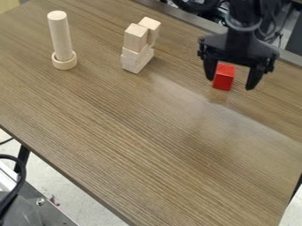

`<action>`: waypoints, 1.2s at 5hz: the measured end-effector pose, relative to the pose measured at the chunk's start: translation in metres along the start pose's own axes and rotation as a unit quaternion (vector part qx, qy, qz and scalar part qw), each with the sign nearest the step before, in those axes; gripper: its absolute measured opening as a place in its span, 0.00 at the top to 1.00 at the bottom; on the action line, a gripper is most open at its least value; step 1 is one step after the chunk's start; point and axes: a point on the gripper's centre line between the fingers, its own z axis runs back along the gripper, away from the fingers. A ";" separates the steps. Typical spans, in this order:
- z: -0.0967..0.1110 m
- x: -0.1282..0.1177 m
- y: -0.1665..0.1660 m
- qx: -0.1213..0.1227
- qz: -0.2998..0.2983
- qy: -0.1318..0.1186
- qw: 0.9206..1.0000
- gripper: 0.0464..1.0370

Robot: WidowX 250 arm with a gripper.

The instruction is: Put the red block on the tower

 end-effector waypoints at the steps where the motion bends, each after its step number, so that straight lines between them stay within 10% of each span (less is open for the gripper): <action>1: -0.016 0.005 -0.002 0.002 0.040 -0.007 0.999 0.04; 6: -0.031 0.029 0.030 0.012 0.072 0.051 0.996 0.04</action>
